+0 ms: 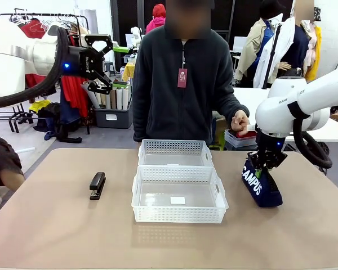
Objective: Distribute items into two baskets.
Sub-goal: Pick up the Pencil pouch that the person points to.
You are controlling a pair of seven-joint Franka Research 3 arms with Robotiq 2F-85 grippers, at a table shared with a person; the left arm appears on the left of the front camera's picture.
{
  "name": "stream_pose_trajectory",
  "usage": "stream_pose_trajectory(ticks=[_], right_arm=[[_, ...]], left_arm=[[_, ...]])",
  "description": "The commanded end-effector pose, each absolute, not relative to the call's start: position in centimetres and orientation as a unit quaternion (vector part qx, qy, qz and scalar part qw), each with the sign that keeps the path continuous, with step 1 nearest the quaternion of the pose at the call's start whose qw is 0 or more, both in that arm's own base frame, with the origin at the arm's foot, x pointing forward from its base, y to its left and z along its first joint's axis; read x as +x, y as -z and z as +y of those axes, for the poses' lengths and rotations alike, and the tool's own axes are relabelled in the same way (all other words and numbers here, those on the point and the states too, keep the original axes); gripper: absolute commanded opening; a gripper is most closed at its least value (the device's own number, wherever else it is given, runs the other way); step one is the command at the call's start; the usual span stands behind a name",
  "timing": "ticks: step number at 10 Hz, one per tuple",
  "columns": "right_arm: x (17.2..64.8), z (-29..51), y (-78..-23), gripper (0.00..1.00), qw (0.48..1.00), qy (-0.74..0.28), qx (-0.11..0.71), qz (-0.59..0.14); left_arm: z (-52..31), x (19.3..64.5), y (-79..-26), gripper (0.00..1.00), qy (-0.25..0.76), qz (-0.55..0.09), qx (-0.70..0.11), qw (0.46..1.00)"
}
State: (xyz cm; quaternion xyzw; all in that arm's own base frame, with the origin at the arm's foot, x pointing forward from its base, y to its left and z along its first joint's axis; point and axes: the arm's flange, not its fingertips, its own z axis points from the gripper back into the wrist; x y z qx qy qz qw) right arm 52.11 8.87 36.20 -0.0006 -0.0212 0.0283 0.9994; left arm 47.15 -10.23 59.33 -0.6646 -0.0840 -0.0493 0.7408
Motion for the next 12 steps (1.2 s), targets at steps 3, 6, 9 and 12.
stream_pose_trajectory(ticks=[3,6,9,12], right_arm=[[52.2,9.1,-37.8,0.00,0.999,-0.014,-0.004,-0.034],[52.0,9.1,-40.0,0.00,0.999,-0.011,0.025,-0.038],[51.7,10.3,-45.9,0.00,0.993,0.019,0.114,-0.007],[52.1,11.0,-52.4,0.00,0.989,0.021,0.147,-0.005]], left_arm=[[-10.2,47.1,-59.5,1.00,0.049,-0.087,-0.664,0.741],[-10.2,47.1,-59.5,1.00,0.049,-0.087,-0.664,0.741],[-10.2,47.1,-59.5,1.00,0.049,-0.087,-0.664,0.741],[-10.2,47.1,-59.5,1.00,0.049,-0.087,-0.664,0.741]])
